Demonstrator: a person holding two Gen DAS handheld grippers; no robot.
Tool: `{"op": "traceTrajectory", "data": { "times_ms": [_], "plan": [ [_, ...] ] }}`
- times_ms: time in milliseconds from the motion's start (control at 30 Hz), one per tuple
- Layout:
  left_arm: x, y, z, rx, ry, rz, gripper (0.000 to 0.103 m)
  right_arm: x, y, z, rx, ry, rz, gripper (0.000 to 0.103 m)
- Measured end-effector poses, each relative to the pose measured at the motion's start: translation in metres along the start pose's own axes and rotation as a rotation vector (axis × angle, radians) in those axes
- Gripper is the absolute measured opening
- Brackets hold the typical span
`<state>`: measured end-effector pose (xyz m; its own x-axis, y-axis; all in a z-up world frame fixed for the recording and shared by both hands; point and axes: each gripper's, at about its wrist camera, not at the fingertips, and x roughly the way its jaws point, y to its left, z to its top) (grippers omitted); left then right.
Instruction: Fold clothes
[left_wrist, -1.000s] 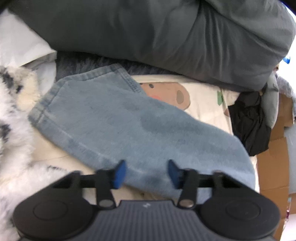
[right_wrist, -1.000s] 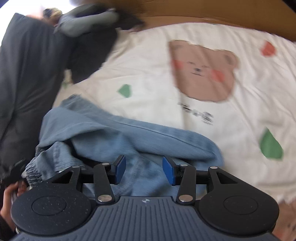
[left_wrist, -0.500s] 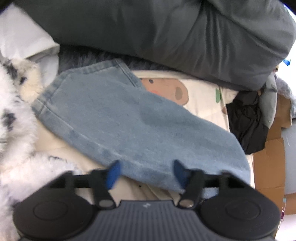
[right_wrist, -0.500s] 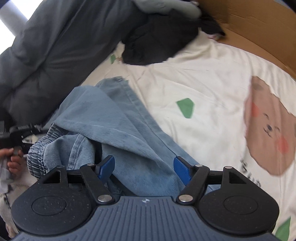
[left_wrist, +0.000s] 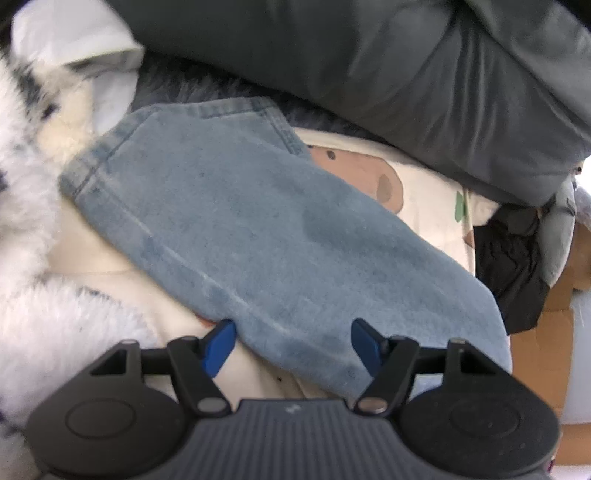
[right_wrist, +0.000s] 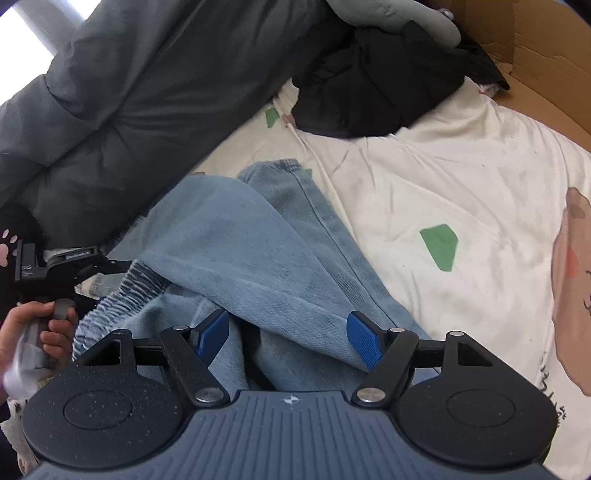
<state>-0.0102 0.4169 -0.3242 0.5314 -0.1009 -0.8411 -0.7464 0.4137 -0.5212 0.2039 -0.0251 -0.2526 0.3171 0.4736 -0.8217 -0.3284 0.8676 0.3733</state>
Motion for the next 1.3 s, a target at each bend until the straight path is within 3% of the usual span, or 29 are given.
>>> {"op": "traceTrajectory", "data": {
  "times_ms": [167,267,367,433,533,567,600,733,1033,1300],
  "plan": [
    [0.002,0.005,-0.009,-0.071,0.042,-0.033,0.069,0.001,0.007,0.004,-0.013,-0.016,0.013,0.076],
    [0.003,0.002,-0.012,-0.053,0.022,-0.032,0.07,0.001,0.009,0.004,-0.009,-0.026,0.018,0.076],
    [0.007,0.006,-0.009,-0.099,0.007,-0.047,0.069,0.002,0.01,0.004,-0.005,-0.036,0.023,0.076],
    [0.01,0.008,-0.006,-0.116,-0.005,-0.05,0.063,0.002,0.012,0.005,-0.002,-0.043,0.026,0.076],
    [0.012,0.009,-0.003,-0.12,-0.024,-0.021,0.027,0.001,0.012,0.005,0.007,-0.05,0.027,0.076],
    [0.011,0.009,-0.002,-0.115,-0.034,-0.022,0.009,0.002,0.012,0.006,0.009,-0.053,0.028,0.076],
    [0.01,0.008,-0.001,-0.106,-0.041,-0.023,0.006,0.002,0.012,0.007,0.01,-0.056,0.029,0.076],
    [0.001,0.0,0.003,-0.057,-0.073,-0.03,0.003,0.004,0.015,0.01,0.009,-0.068,0.036,0.076],
    [-0.025,-0.036,0.003,0.029,-0.07,-0.148,0.001,0.01,0.036,0.023,-0.031,-0.086,0.07,0.076],
    [-0.043,-0.094,-0.011,0.217,-0.073,-0.234,0.001,0.022,0.068,0.034,-0.105,-0.088,0.123,0.076]
  ]
}}
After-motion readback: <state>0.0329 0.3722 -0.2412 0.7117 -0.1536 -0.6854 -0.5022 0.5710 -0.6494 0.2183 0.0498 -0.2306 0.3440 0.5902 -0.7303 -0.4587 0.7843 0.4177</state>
